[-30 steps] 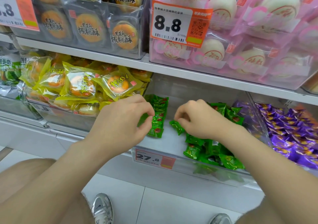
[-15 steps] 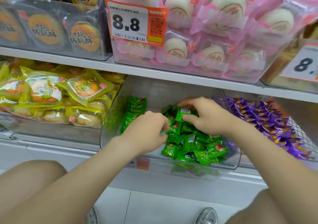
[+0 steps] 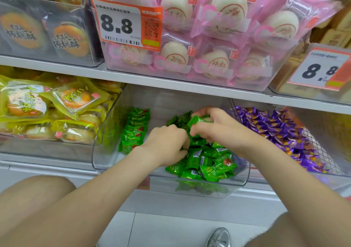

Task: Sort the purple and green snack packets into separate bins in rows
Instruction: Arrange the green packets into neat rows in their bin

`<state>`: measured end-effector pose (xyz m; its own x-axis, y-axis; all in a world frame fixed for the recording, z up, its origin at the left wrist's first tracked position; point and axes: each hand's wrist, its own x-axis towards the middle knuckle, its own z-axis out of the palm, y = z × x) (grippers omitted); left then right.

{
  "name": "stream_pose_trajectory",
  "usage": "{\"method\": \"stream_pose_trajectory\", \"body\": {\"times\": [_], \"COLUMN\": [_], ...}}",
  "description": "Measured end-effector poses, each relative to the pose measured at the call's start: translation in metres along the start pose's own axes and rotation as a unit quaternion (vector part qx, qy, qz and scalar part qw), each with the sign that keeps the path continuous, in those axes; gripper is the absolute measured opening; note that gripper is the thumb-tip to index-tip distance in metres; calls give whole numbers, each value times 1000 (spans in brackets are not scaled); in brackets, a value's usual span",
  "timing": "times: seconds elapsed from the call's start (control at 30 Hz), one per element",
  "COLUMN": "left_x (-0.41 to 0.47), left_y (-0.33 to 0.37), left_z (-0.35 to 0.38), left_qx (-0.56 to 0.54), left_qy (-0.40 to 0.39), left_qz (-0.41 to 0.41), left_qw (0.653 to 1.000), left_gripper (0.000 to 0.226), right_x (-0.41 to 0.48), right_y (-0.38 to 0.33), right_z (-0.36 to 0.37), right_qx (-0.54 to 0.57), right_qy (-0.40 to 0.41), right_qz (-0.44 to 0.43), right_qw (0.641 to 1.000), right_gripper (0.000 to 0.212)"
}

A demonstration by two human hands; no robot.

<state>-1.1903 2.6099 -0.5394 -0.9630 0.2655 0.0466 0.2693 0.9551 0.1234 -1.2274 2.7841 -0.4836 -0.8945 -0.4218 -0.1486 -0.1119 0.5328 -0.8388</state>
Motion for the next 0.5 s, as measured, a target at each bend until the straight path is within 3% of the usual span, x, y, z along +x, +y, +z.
{"method": "stream_pose_trajectory", "body": {"times": [0.07, 0.13, 0.23, 0.3, 0.37, 0.5], "left_x": [-4, -11, -26, -37, -50, -72], "left_y": [-3, -7, -14, -17, -17, -22], "left_z": [-6, -13, -27, -37, -50, -61], "left_qx": [-30, -108, -256, -323, -368, -356], "left_qy": [21, 44, 96, 134, 144, 155], "left_qz": [-26, -62, -119, -136, -118, -38], "left_qw": [999, 991, 954, 927, 911, 921], "left_gripper": [18, 11, 6, 14, 23, 11], "right_x": [-1, -3, -5, -7, -10, -11], "right_y": [4, 4, 4, 1, -6, -19], "right_z": [-1, -1, -4, -2, 4, 19], "right_qx": [-31, -48, -97, -121, -63, 24], "right_qy": [8, 19, 48, 58, 49, 29], "right_qz": [-11, -34, -88, -110, -123, -150], "right_qw": [999, 998, 990, 985, 989, 988], "right_gripper": [39, 25, 15, 17, 23, 39]}}
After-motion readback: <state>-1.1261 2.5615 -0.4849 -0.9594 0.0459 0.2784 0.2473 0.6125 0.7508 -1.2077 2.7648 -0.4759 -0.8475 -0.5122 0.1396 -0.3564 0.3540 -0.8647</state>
